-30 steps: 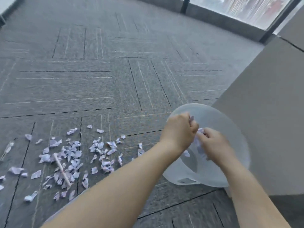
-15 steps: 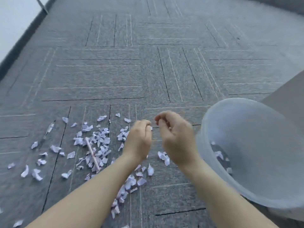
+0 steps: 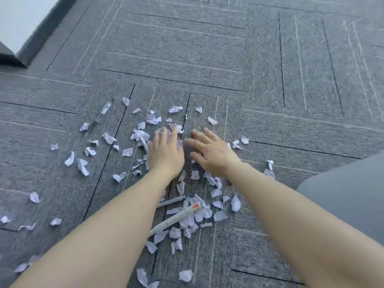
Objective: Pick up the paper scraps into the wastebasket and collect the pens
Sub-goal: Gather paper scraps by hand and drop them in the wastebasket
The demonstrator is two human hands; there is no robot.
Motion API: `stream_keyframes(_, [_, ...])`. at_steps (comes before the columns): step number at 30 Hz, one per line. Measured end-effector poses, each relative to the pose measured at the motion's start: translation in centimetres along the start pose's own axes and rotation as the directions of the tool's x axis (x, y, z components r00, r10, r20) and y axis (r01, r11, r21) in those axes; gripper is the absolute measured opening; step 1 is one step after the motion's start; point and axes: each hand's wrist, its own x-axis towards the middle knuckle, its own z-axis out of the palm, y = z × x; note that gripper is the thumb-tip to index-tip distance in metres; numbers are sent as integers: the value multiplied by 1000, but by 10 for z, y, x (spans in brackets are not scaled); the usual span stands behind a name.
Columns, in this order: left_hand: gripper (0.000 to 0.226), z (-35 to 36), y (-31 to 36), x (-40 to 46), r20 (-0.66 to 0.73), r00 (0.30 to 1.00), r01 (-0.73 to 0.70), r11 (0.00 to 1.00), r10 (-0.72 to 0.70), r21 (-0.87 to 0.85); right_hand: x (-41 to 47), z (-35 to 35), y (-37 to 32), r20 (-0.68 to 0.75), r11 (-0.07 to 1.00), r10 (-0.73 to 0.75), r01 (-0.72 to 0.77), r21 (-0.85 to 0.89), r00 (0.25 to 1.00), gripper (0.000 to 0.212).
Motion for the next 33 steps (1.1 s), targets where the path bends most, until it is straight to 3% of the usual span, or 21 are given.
stream_keyframes(3, [50, 1, -32, -31, -47, 998, -28, 998, 31, 54, -41, 18, 3, -29, 992, -48, 51, 112, 998, 50])
stream_keyframes(6, [56, -1, -53, -69, -49, 948, -315, 949, 315, 17, -87, 36, 6, -81, 977, -103, 116, 181, 991, 55])
stream_keyframes(8, [62, 4, -49, -74, 20, 892, -452, 891, 451, 38, -101, 49, 8, -105, 983, -136, 147, 109, 985, 67])
stream_keyframes(13, [78, 18, -23, -53, 75, 905, -425, 877, 419, 224, -85, 65, -3, -134, 991, -36, 18, -130, 990, 80])
stream_keyframes(16, [62, 23, -21, -56, 16, 871, -475, 832, 491, 286, -70, 66, -11, -219, 990, -47, 16, -140, 975, 70])
stream_keyframes(20, [29, 22, -24, -54, -121, 831, -513, 831, 543, 214, -61, 63, -17, -389, 976, -162, 89, -200, 907, 34])
stream_keyframes(24, [30, 25, -26, -57, -42, 816, -548, 796, 576, 258, -65, 67, -20, -406, 977, -161, 87, -194, 900, 21])
stream_keyframes(27, [26, 19, -23, -64, -51, 859, -494, 852, 509, 175, -76, 65, -26, -394, 993, -55, 11, -113, 918, 18])
stream_keyframes(30, [27, 3, -17, -68, -174, 960, -241, 962, 218, -128, -88, 48, -39, -425, 960, 239, -146, 240, 873, 17])
stream_keyframes(33, [29, -35, 24, -78, -349, 930, -250, 889, 111, -384, -95, -4, -58, -496, 854, 385, -98, 510, 778, 20])
